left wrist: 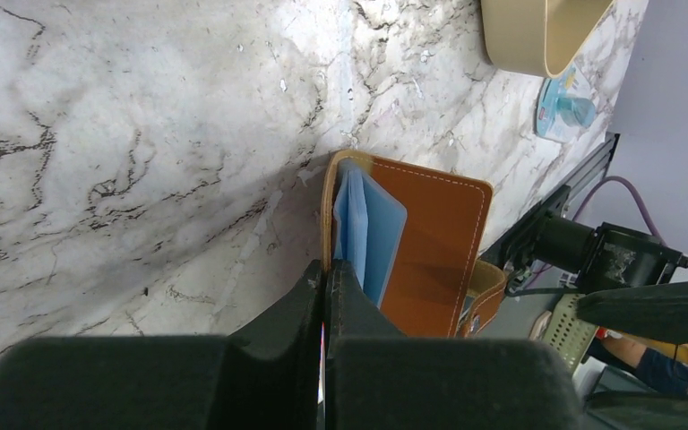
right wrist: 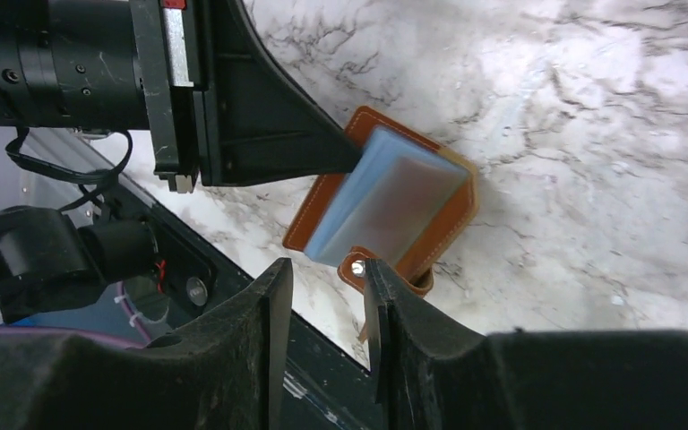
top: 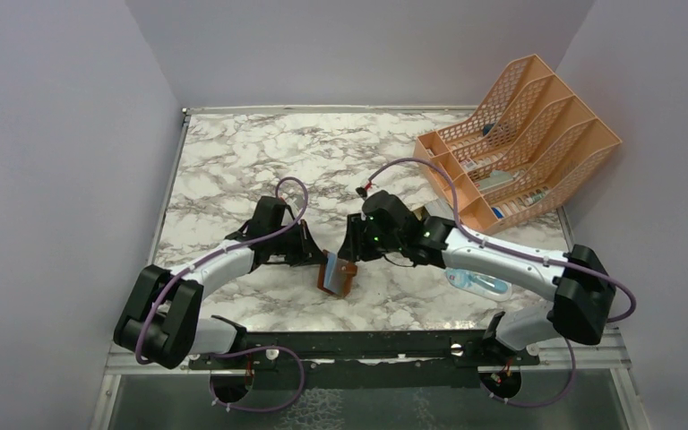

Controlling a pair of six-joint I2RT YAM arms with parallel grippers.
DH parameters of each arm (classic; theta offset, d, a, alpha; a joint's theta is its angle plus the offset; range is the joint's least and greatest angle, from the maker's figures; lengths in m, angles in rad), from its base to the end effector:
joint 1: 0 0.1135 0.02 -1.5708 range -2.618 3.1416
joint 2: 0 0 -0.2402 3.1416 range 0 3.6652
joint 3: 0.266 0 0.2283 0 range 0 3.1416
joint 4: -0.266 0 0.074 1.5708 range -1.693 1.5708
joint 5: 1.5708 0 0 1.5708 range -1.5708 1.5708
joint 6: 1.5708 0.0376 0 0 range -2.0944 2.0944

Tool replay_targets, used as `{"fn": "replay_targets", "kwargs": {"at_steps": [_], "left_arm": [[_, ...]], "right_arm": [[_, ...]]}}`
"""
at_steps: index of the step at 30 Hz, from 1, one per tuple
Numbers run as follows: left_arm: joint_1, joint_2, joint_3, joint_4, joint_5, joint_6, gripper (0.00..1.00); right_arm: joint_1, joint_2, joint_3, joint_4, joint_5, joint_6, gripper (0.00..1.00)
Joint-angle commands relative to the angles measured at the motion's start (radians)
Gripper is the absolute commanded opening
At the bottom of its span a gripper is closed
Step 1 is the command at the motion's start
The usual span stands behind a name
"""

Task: Put the credit cards into the card holder
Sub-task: Open the card holder at the center of the board.

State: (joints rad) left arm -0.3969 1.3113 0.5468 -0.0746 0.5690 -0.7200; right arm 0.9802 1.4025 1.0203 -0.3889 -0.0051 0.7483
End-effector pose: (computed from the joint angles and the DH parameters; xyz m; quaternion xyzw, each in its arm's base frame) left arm 0.2038 -0.1074 0.1579 -0.0451 0.9008 -0.4042 0.1523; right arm 0.1594 0.2381 0.2461 -0.1075 0.9148 0.2976 0.2509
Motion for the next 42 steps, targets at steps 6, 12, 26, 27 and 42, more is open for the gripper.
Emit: {"fn": "replay_targets", "kwargs": {"at_steps": [6,12,26,27,42], "left_arm": [[-0.010,-0.034,-0.018,0.028,0.014,-0.019,0.00],[-0.011,-0.030,-0.030,0.030,0.007,-0.018,0.00],[-0.010,-0.028,0.030,-0.014,0.033,0.011,0.33],[-0.010,-0.030,0.028,-0.012,0.034,0.012,0.36],[-0.011,0.015,0.026,0.048,0.063,-0.003,0.50]], "right_arm": [[0.039,0.184,0.068,0.061,-0.079,0.008,0.35],[0.040,0.206,-0.004,0.031,0.019,0.017,0.28],[0.039,0.268,-0.027,0.083,-0.004,-0.022,0.19],[0.039,0.272,-0.025,0.085,-0.006,-0.025,0.18],[0.040,0.277,-0.025,0.086,-0.005,-0.035,0.17]]}}
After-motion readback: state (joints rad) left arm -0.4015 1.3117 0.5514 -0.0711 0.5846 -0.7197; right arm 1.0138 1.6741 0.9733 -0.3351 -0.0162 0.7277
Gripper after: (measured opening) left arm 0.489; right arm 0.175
